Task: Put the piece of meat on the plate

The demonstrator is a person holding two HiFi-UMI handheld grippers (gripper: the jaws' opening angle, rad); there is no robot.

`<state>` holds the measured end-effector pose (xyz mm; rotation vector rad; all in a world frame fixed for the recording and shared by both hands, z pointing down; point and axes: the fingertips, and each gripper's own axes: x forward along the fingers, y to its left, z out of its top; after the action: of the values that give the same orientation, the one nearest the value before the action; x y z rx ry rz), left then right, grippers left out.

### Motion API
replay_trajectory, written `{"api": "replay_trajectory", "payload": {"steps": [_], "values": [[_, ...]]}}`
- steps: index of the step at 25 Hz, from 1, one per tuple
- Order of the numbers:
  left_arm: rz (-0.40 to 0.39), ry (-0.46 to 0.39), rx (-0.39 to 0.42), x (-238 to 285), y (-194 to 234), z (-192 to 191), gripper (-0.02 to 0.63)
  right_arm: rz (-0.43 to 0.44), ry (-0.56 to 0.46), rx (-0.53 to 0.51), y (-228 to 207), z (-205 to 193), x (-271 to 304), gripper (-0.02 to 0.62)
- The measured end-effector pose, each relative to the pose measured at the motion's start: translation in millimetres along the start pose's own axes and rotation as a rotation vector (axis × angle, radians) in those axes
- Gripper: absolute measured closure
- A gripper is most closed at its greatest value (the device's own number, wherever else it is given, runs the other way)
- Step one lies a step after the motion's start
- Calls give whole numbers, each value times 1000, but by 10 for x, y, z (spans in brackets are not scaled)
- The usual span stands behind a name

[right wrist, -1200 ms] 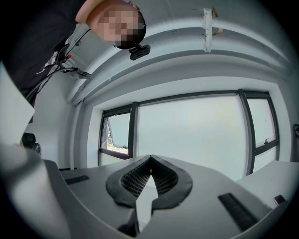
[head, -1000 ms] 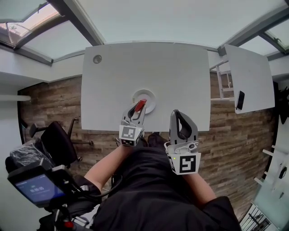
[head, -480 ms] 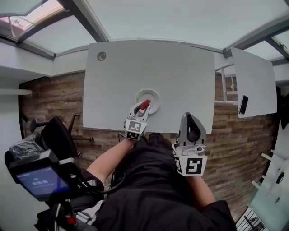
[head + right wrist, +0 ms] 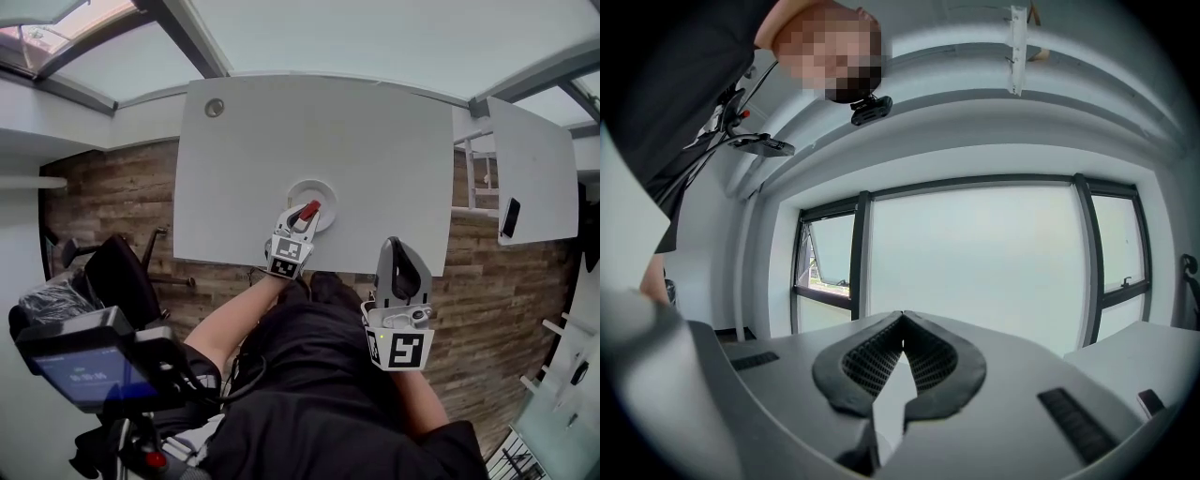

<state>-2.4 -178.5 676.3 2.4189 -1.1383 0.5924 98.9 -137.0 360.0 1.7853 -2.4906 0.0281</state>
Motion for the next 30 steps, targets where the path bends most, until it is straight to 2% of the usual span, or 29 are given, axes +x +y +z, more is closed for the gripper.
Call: {"api": "replay_trajectory", "payload": {"steps": [4,8,13,19,24,30], "values": [[-31,13,3,87,-20,-106,508,-20,5,-2,-22,-18,-31,589],[-22,48,18,149,20,-261,508,-22,14,1,-31,-29,-56,589],[-27,70,-14,277,52,-364,508,-32,24,0,-121,-95,-47,589],[-23,82,39,341,-50,-441,508,-43,25,0,-183,-102,-172,589],[18,59,7,342,-1,-421,508,-42,26,14,-178,-108,-175,589],[50,61,33,365,53,-355,505,-30,25,11,-141,-108,-166,589]]}}
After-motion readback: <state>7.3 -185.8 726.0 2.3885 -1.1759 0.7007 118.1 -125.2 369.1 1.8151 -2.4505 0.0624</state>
